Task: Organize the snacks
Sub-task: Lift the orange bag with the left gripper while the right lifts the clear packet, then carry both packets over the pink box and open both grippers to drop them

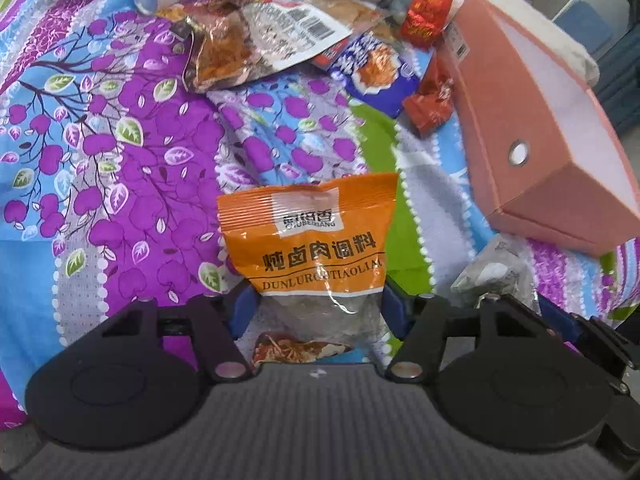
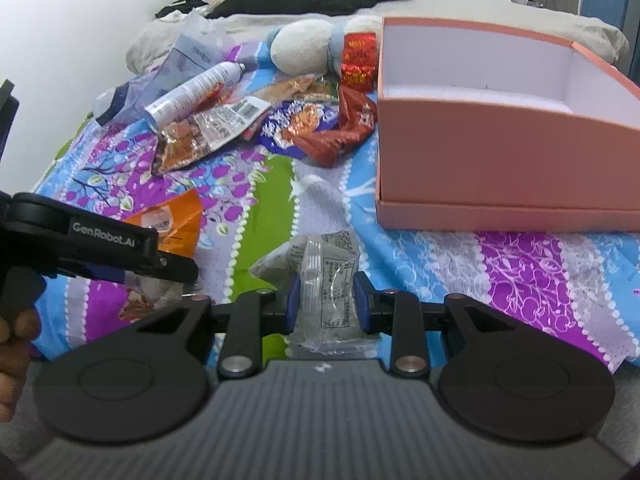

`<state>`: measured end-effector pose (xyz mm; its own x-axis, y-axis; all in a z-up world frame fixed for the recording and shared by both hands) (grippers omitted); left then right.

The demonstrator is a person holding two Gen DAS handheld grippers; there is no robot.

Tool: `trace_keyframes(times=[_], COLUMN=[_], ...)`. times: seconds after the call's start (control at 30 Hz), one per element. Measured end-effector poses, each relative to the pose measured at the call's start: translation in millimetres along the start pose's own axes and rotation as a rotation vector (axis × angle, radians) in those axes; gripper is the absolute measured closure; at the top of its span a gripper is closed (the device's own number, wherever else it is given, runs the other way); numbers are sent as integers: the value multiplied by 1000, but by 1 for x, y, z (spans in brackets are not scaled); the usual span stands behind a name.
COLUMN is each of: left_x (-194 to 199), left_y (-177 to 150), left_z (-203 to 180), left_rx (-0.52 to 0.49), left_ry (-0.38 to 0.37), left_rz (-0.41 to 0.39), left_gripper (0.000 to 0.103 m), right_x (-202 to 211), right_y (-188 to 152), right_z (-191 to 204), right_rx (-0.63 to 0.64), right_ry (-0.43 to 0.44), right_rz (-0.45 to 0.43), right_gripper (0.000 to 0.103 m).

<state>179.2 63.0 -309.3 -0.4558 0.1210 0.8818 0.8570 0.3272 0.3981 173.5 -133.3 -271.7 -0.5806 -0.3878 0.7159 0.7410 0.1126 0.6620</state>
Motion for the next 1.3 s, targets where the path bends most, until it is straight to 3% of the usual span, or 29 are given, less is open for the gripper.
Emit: trace_keyframes(times=[0.5,0.9,1.07,1.3], left_x=[67,117,107,71], left_y=[43,120,147,168], left_z=[-32,-99,-132,-171], left_rx=[-35,-175,-220,-272], left_ry=[-111,-198,-225,-251], left_rz=[-162,-331,-331,-272], left_gripper=[37,37,37,37], right_x=[46,86,86,68], right_y=[46,117,145,160], right_z=[3,-35,-64,-100], right_rx=[-21,-72,-107,-153], right_ry=[15,-61,-117,-184], right_rz=[-144,-328,-356,-314], right_gripper=[71,71,71,71])
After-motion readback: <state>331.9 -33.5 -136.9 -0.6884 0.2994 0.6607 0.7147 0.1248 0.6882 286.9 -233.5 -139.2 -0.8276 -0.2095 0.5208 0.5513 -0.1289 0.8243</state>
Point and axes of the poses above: each gripper's, at about its wrist camera, not at the fingertips, and x roughly against the way its jaws point, z to its left, y to its top, the point moved 5 cm from there along -x, roughly the way its jaws point, and after that the axes turned 5 degrees about -x, right-handed, at the moved point
